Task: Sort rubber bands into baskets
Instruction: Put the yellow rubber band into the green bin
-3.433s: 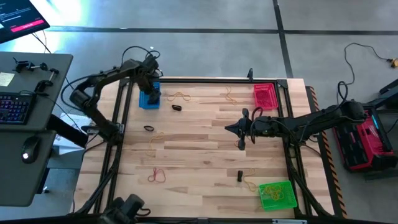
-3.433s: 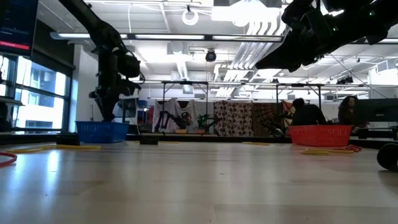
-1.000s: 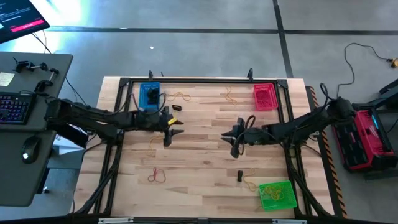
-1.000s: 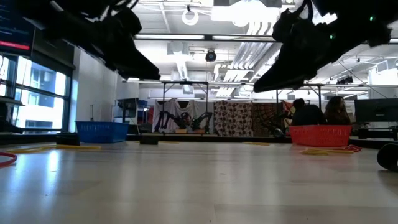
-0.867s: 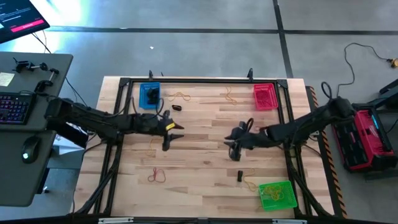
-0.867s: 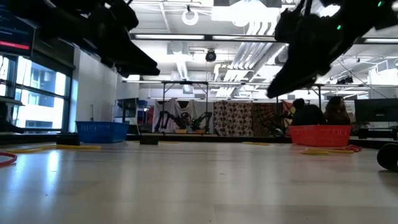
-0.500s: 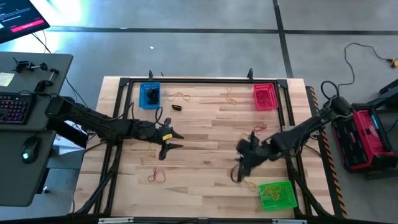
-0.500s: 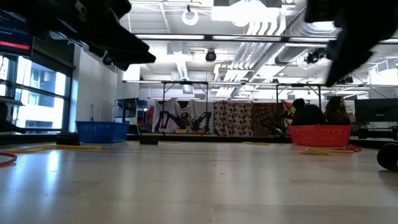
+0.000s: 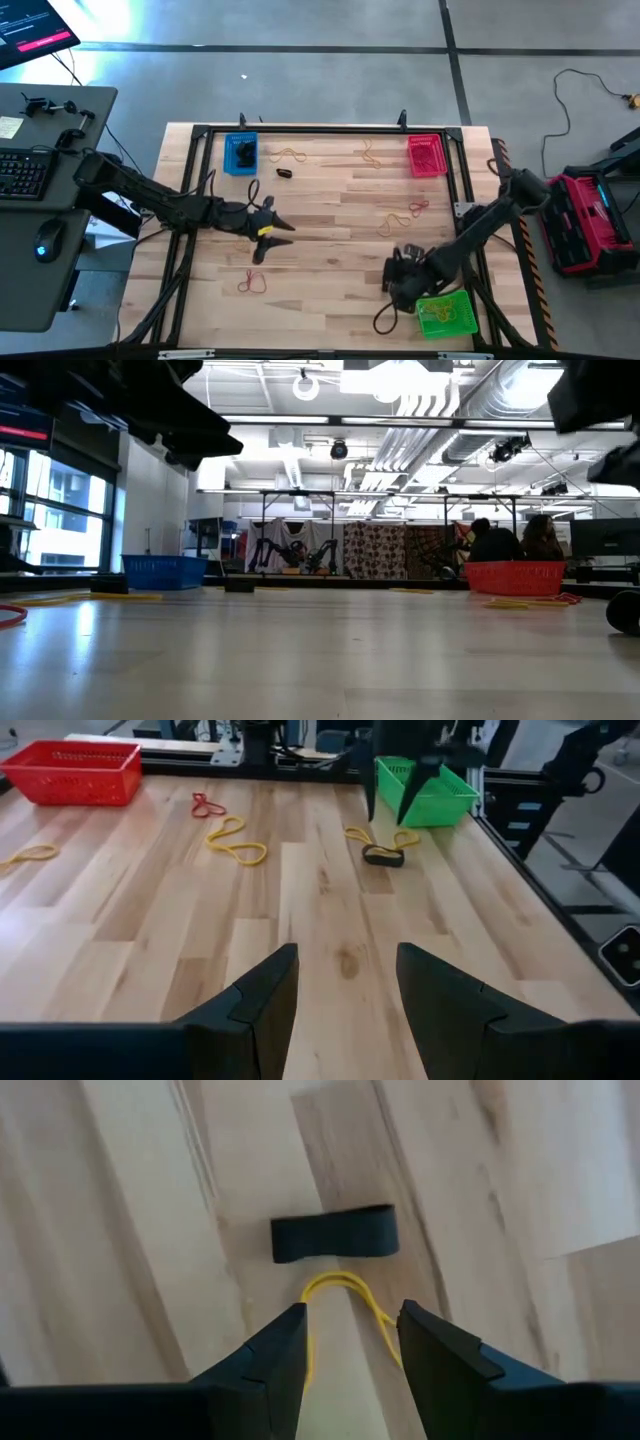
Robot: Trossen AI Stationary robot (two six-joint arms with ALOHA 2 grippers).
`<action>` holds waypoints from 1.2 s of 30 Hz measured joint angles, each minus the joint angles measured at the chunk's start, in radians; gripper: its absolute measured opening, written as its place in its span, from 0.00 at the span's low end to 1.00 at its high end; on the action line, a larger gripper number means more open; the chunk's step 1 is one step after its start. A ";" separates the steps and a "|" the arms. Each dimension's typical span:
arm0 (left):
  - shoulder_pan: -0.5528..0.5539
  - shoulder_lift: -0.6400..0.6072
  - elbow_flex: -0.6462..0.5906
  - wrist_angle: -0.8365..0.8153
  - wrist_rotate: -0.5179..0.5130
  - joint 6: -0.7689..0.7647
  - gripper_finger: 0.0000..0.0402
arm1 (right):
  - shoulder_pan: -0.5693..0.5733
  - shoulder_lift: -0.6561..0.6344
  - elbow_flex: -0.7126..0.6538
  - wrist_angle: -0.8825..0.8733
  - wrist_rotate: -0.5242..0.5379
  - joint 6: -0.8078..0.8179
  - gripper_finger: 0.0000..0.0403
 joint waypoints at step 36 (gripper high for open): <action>-0.049 0.000 0.000 0.005 -0.050 -0.043 0.41 | -0.038 0.171 0.095 -0.148 -0.049 -0.265 0.01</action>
